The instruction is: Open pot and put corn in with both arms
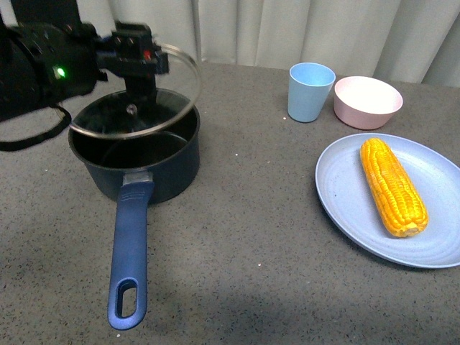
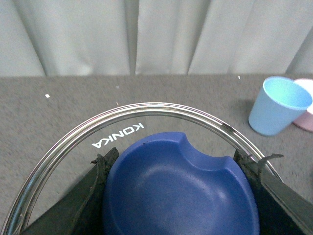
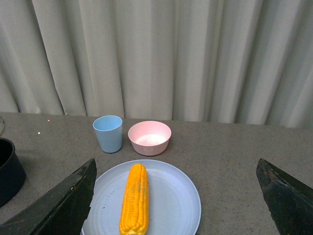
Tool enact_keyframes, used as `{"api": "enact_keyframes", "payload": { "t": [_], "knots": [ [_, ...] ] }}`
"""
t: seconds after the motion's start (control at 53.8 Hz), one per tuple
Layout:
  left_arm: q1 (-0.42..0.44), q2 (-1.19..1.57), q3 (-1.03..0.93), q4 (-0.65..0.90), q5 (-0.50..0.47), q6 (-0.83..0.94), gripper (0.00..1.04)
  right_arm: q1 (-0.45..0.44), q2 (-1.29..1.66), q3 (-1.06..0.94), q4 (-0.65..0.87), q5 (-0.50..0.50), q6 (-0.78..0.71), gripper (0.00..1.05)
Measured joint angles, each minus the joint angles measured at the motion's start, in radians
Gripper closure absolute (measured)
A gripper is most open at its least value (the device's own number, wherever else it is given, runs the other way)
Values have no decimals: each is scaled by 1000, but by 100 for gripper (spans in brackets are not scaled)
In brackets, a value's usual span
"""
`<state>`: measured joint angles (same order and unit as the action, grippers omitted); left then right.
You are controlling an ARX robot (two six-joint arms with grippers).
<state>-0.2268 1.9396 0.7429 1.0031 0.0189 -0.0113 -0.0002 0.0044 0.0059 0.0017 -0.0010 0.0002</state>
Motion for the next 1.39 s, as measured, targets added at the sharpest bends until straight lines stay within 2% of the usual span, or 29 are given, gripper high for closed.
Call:
{"api": "enact_keyframes", "payload": {
  "t": [0.13, 0.334, 0.483, 0.613, 0.836, 1.393],
  "knots": [
    [86, -29, -5, 25, -6, -3, 43, 0, 0, 0, 0, 0, 0, 9],
    [280, 13, -43, 41, 11, -29, 43, 0, 0, 0, 0, 0, 0, 9],
    [351, 91, -47, 136, 21, -43, 43, 0, 0, 0, 0, 0, 0, 9],
    [366, 168, -46, 206, 46, -52, 43, 0, 0, 0, 0, 0, 0, 9],
    [378, 249, -34, 241, 45, -57, 43, 0, 0, 0, 0, 0, 0, 9],
    [370, 396, 3, 199, 34, -27, 43, 0, 0, 0, 0, 0, 0, 9]
  ]
}}
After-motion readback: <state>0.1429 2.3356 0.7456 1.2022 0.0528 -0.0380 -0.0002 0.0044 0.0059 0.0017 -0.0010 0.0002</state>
